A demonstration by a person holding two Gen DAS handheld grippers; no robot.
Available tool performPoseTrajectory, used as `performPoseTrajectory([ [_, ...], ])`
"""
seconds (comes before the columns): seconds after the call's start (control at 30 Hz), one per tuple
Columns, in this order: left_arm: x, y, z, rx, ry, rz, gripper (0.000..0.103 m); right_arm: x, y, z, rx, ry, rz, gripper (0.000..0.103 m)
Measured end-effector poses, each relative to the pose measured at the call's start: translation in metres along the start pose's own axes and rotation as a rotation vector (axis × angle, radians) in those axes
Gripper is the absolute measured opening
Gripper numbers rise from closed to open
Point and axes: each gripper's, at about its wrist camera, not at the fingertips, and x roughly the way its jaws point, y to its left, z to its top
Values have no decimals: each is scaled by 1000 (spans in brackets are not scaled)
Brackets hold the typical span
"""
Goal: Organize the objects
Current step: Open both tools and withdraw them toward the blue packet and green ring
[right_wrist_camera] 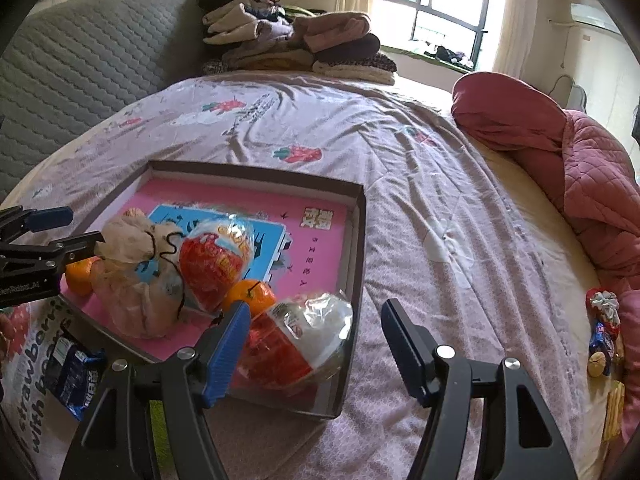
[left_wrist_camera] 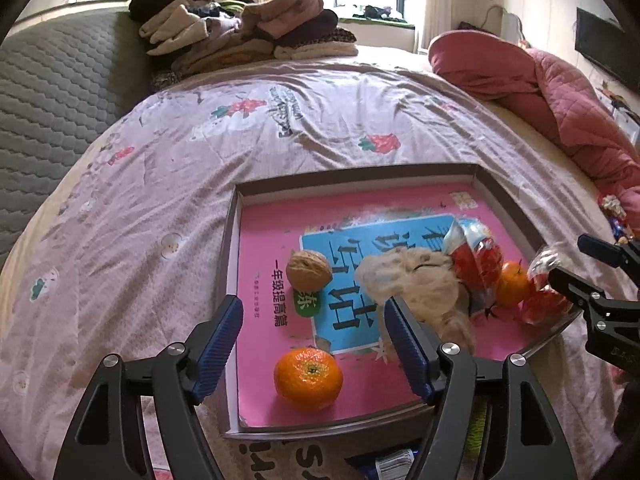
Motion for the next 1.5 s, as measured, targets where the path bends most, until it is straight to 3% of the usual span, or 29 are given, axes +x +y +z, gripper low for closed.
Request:
performPoseTrajectory([
  [0.9, -64, -3, 8, -11, -118, -13, 75, -54, 6, 19, 20, -170, 40, 67],
  [1.5, -93, -14, -11, 1, -144, 0, 75, -77, 20, 5, -25, -187, 92, 67],
])
